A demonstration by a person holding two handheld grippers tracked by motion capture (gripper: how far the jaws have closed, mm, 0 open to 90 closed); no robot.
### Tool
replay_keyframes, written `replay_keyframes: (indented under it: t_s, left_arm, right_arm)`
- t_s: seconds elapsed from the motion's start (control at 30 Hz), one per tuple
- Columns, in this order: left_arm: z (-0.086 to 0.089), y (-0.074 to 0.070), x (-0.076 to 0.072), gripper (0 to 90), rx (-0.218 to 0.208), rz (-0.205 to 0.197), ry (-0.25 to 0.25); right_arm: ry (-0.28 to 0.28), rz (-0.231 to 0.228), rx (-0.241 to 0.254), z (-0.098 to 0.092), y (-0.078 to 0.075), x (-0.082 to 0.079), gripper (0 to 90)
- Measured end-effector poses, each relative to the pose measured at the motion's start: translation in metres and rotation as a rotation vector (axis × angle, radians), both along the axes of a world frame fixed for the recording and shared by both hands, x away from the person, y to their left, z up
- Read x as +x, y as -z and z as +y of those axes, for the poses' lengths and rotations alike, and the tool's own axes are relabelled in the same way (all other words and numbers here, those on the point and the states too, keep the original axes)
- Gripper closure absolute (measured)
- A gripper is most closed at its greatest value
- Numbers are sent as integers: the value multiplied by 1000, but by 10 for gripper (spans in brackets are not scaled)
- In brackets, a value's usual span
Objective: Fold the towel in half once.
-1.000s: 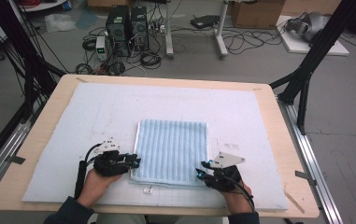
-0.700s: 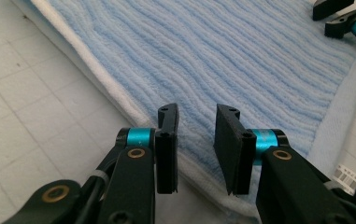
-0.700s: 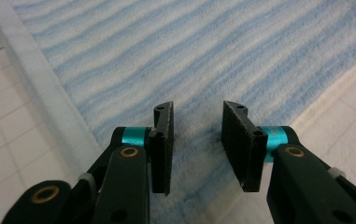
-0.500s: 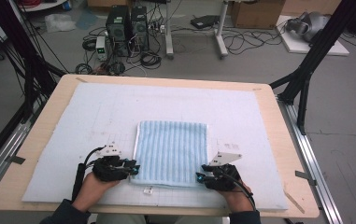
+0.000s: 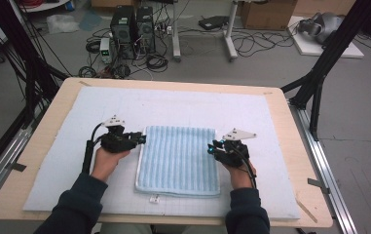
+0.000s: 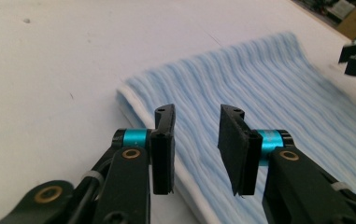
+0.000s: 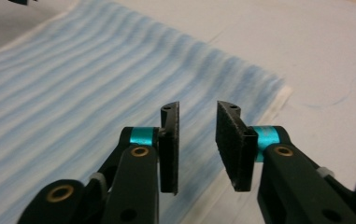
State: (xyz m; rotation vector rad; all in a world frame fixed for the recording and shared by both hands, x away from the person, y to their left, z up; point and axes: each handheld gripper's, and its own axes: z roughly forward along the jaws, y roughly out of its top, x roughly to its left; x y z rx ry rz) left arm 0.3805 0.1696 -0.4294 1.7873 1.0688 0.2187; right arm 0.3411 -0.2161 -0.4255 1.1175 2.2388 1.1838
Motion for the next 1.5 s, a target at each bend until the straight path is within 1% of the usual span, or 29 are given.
replay_keyframes:
  t_s: [0.07, 0.1, 0.13, 0.17, 0.23, 0.33, 0.37, 0.43, 0.47, 0.5, 0.53, 0.57, 0.6, 0.67, 0.7, 0.73, 0.8, 0.87, 0.9, 0.93, 0.97, 1.0, 1.07, 1.13, 1.17, 1.27, 1.33, 1.43, 1.5]
  left_arm:
    - [-5, 3, 13, 711, 22, 22, -25]
    - [-7, 5, 18, 717, 23, 14, -34]
    - [-9, 7, 23, 734, 39, 15, -40]
    - [-12, 9, 28, 740, 47, 26, -47]
    - [-15, 14, 35, 753, 68, 45, -45]
    - [-19, 21, 38, 760, 105, 48, -55]
    - [-20, 23, 39, 767, 105, 42, -57]
    - [-20, 23, 39, 793, 125, 27, -60]
    - [-20, 23, 39, 795, 122, 27, -65]
    - [-19, 23, 39, 796, 122, 27, -65]
    - [-19, 22, 39, 794, 124, 22, -68]
    - [-18, 21, 39, 785, 124, 23, -70]
    - [-15, 20, 38, 756, 119, 27, -71]
    - [-10, 16, 37, 684, 87, 15, -70]
    - [-7, 13, 35, 669, 63, -2, -63]
    - [-5, 11, 33, 669, 53, -21, -52]
    - [0, 6, 26, 639, 5, -101, -10]
    - [3, 2, 20, 612, -17, -158, 37]
    - [4, 1, 17, 589, -36, -172, 52]
    - [6, -1, 15, 547, -72, -174, 65]
    - [6, -3, 13, 492, -91, -164, 72]
    - [7, -5, 11, 441, -99, -160, 67]
    - [7, -9, 7, 377, -111, -181, 67]
    - [5, -13, 3, 306, -122, -197, 69]
    - [5, -15, 1, 278, -126, -205, 81]
    - [3, -19, -6, 234, -128, -244, 92]
    - [4, -18, -8, 213, -134, -260, 99]
    - [5, -17, -11, 209, -131, -261, 96]
    - [6, -16, -13, 209, -132, -254, 91]
  right_arm:
    - [25, 16, -15, 2, 3, 14, 710]
    - [40, 20, -20, 3, 4, 20, 712]
    - [54, 15, -23, 3, 5, 26, 715]
    - [66, 17, -22, 2, 5, 31, 715]
    - [81, 35, -17, 1, 6, 42, 716]
    - [85, 59, -34, 4, 9, 53, 721]
    - [86, 72, -45, 5, 11, 56, 722]
    - [99, 82, -69, 5, 14, 59, 728]
    - [109, 91, -85, 4, 16, 61, 729]
    - [114, 94, -87, 2, 18, 62, 729]
    - [124, 102, -67, -1, 18, 62, 723]
    - [133, 95, -72, -2, 17, 61, 715]
    - [140, 89, -69, -4, 15, 60, 710]
    - [140, 69, -39, -9, 10, 56, 696]
    - [139, 56, -34, -11, 7, 52, 685]
    - [134, 45, -28, -14, 4, 49, 669]
    - [132, 23, -17, -20, -1, 42, 617]
    - [135, 8, 5, -27, -6, 34, 537]
    - [136, 5, 16, -31, -8, 30, 499]
    - [138, -1, 22, -34, -10, 25, 454]
    - [144, -3, 28, -37, -12, 21, 413]
    - [143, -10, 26, -39, -13, 17, 383]
    - [151, -28, 9, -43, -14, 7, 341]
    - [167, -48, 15, -48, -14, -1, 280]
    - [173, -54, 23, -49, -15, -5, 239]
    - [159, -96, 36, -53, -18, -14, 184]
    - [141, -109, 45, -53, -20, -19, 131]
    - [110, -134, 55, -52, -19, -26, 115]
    - [93, -144, 38, -49, -18, -28, 114]
